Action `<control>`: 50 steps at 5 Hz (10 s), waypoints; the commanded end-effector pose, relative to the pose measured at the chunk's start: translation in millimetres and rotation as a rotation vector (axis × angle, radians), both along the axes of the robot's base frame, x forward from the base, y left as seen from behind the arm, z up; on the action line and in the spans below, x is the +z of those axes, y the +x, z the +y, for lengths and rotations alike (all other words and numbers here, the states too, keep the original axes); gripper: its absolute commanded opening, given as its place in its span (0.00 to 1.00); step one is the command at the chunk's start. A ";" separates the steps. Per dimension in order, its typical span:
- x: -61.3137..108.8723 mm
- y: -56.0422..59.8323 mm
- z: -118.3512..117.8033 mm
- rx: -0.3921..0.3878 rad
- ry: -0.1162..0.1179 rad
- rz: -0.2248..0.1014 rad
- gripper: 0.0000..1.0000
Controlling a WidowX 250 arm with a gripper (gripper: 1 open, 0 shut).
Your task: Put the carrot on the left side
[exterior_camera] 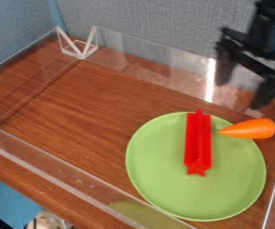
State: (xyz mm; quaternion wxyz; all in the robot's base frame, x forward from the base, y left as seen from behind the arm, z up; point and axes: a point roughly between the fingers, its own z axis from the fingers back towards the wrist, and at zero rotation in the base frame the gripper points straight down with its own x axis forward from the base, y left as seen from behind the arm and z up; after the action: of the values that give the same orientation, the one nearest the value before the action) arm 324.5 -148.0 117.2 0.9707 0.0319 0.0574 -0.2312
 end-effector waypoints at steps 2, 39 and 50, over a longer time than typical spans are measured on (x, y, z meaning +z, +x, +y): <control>-32.6 26.4 -35.8 -0.042 -0.036 -0.041 1.00; 69.0 -49.2 83.6 0.349 0.142 -0.217 0.00; -28.8 -49.6 291.7 0.654 -0.070 -0.419 0.00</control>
State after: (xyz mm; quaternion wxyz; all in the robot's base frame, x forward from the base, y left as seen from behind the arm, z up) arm 275.7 138.4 72.2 0.9878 0.0119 -0.1191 0.1001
